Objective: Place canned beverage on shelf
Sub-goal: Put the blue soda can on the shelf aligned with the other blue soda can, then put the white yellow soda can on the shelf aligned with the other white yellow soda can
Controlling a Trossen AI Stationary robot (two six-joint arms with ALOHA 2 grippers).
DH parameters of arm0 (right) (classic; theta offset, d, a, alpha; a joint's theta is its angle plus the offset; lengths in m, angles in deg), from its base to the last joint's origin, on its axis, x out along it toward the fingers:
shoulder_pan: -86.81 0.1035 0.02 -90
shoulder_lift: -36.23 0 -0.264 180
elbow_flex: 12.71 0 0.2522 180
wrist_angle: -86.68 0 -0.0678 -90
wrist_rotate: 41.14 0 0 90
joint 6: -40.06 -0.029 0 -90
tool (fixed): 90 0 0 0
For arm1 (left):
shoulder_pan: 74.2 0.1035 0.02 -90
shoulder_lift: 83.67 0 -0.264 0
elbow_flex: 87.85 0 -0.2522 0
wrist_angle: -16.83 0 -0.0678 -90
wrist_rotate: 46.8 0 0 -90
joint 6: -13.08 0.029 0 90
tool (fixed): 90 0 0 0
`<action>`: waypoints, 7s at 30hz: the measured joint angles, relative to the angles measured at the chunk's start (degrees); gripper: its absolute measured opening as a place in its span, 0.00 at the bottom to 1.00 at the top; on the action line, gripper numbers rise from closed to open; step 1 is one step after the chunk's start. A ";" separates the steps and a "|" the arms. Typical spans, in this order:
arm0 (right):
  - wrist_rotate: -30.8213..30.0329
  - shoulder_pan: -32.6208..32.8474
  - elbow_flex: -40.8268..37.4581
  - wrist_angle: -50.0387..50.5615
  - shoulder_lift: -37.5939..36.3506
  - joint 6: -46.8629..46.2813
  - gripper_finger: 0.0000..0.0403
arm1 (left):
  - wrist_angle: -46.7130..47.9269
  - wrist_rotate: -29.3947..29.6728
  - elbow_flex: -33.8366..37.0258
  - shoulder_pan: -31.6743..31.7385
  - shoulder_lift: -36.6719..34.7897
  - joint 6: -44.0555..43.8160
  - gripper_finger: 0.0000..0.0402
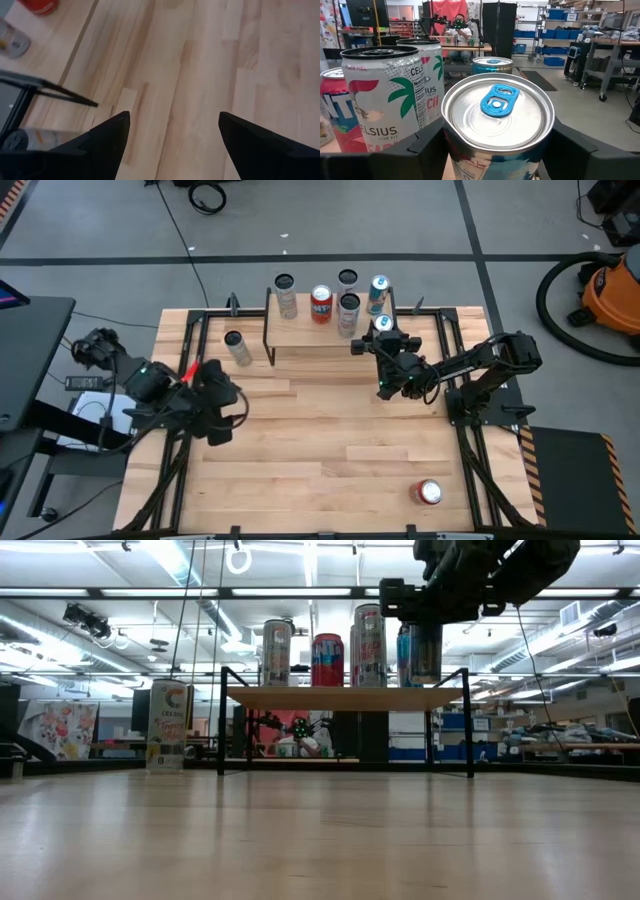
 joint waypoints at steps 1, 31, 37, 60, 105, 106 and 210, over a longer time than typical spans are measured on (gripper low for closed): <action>0.00 -0.02 0.00 0.00 0.00 -0.01 0.69 | -0.81 -0.69 0.00 0.82 0.06 1.48 0.79; 4.53 -3.85 0.07 -1.86 -0.04 3.47 0.74 | -3.82 -4.66 0.00 7.55 0.03 7.61 0.79; 3.47 -2.73 0.07 -2.62 -0.04 7.61 0.74 | -3.69 -4.67 0.00 7.55 0.03 7.59 0.79; 4.09 -3.82 2.05 -12.09 -0.04 18.18 0.74 | -3.69 -4.66 0.00 7.55 0.03 7.40 0.79; -0.07 14.29 4.17 -7.39 -12.23 33.00 0.02 | -2.61 -7.47 0.00 7.53 0.01 8.77 0.79; -0.09 14.32 3.65 -7.72 -12.23 32.68 0.02 | -2.61 -7.50 0.00 7.51 0.01 8.77 0.79; 18.70 15.26 -20.83 -14.57 -12.82 4.11 0.06 | -2.63 -7.42 0.00 7.50 0.01 10.18 0.79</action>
